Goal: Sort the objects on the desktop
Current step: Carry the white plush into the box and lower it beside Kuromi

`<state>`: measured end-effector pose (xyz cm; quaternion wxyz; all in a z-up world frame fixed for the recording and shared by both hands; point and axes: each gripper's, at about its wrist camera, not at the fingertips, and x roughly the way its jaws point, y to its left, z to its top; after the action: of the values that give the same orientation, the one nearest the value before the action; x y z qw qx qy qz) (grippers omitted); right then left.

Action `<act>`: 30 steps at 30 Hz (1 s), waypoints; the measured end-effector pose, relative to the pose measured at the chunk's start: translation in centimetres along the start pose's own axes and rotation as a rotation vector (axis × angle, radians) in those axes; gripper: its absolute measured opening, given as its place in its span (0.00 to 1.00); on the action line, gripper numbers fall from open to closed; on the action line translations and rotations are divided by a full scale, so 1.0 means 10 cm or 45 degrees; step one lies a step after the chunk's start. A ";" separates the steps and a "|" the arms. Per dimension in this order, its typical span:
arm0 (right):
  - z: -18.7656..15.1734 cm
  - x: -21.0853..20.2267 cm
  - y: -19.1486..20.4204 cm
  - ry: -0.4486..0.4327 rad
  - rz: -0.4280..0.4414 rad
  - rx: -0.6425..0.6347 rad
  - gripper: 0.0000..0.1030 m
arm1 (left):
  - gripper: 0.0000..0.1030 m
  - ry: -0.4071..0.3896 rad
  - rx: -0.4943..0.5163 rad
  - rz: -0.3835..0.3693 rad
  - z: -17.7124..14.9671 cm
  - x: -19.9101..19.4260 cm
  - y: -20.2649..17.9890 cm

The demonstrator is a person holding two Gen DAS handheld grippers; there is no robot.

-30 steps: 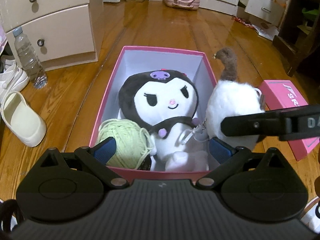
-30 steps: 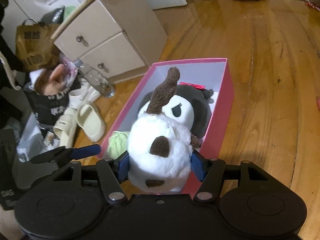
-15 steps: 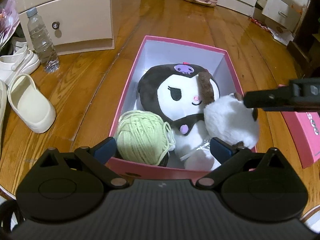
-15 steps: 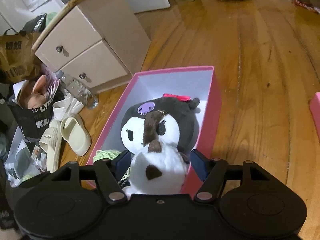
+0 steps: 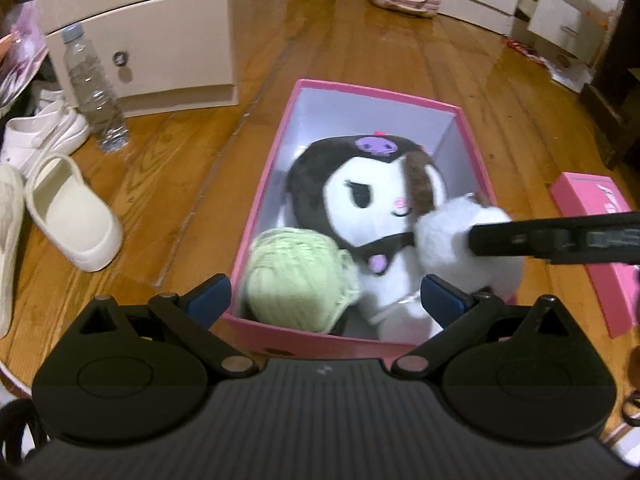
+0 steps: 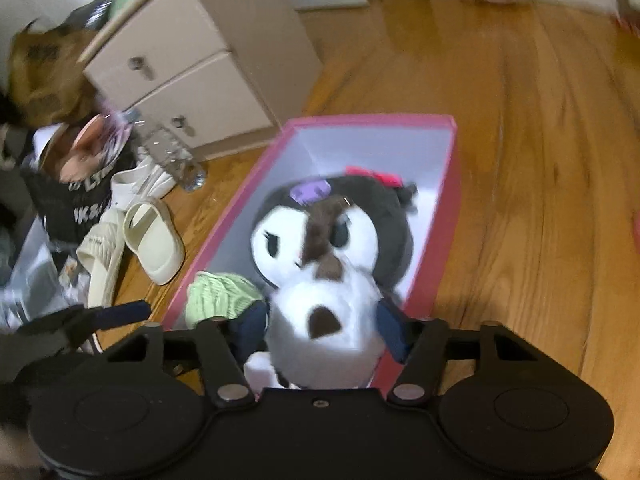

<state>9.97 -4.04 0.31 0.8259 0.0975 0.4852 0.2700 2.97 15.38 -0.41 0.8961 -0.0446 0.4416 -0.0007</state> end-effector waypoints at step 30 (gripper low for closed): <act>-0.05 -0.13 0.27 0.023 -0.026 -0.197 0.31 | 1.00 0.016 0.016 -0.107 -0.07 0.06 -0.13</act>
<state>8.09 -2.52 2.15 0.8293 0.0261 0.4714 0.2991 2.85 13.99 -1.22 0.8927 -0.0574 0.4450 -0.0416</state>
